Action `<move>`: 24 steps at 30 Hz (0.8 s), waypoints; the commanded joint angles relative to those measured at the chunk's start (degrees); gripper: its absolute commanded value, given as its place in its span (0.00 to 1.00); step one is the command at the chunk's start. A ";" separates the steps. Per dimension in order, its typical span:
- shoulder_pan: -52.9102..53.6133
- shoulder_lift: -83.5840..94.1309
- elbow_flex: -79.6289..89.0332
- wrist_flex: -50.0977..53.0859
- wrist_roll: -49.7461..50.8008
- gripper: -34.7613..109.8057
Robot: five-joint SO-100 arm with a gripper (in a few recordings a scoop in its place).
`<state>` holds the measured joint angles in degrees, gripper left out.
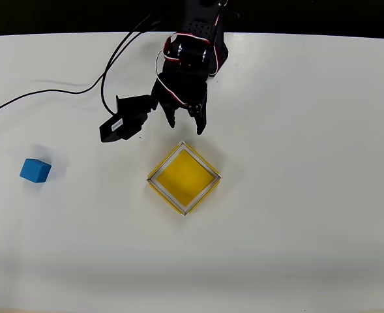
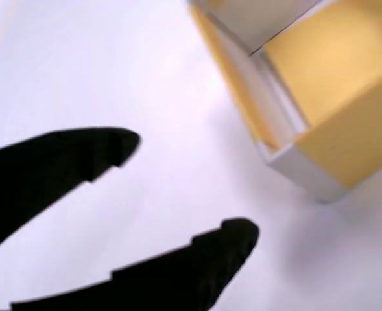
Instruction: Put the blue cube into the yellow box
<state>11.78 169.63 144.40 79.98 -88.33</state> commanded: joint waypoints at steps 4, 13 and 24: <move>13.18 -6.33 -16.17 -0.88 -5.80 0.51; 26.72 -20.21 -23.03 -14.41 -4.75 0.51; 37.62 -37.88 -26.89 -30.67 -5.71 0.58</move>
<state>45.70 133.59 125.42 53.35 -92.64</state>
